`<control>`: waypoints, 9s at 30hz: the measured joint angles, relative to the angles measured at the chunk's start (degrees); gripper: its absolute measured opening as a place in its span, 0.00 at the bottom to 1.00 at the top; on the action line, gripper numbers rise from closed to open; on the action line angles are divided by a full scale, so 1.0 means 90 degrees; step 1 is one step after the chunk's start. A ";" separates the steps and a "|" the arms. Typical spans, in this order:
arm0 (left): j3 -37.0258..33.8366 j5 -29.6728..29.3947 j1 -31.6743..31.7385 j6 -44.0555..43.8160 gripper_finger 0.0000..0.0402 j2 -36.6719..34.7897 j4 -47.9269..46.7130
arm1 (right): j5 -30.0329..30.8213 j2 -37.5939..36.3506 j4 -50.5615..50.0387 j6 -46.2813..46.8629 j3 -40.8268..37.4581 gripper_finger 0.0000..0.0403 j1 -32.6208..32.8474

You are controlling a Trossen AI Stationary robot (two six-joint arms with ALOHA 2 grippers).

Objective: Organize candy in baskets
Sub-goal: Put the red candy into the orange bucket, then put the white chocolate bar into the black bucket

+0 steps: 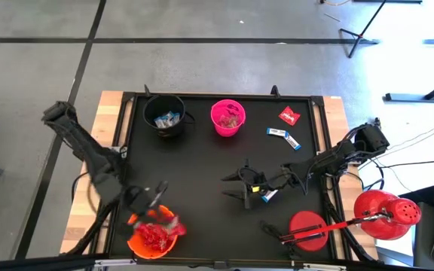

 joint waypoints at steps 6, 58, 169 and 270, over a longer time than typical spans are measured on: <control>0.0000 -0.0468 -0.0999 -0.1260 0.00 -0.0316 -0.1336 | -0.0003 0.0000 -0.0019 0.0000 0.0000 0.54 0.0002; -0.0001 -0.2149 0.1587 -0.1444 0.24 -0.0085 -0.2373 | 0.1894 -0.2550 -0.9100 0.2658 -0.0379 0.54 -0.2725; -0.2397 -0.0914 0.2414 -0.0667 0.24 0.0302 0.3956 | -0.1473 -0.1854 -0.5186 -0.1312 -0.0848 0.44 -0.2346; -0.2395 -0.1134 0.2421 -0.1536 0.25 0.1444 0.3388 | -0.1790 0.0694 -0.5150 0.0311 0.1403 0.22 -0.2146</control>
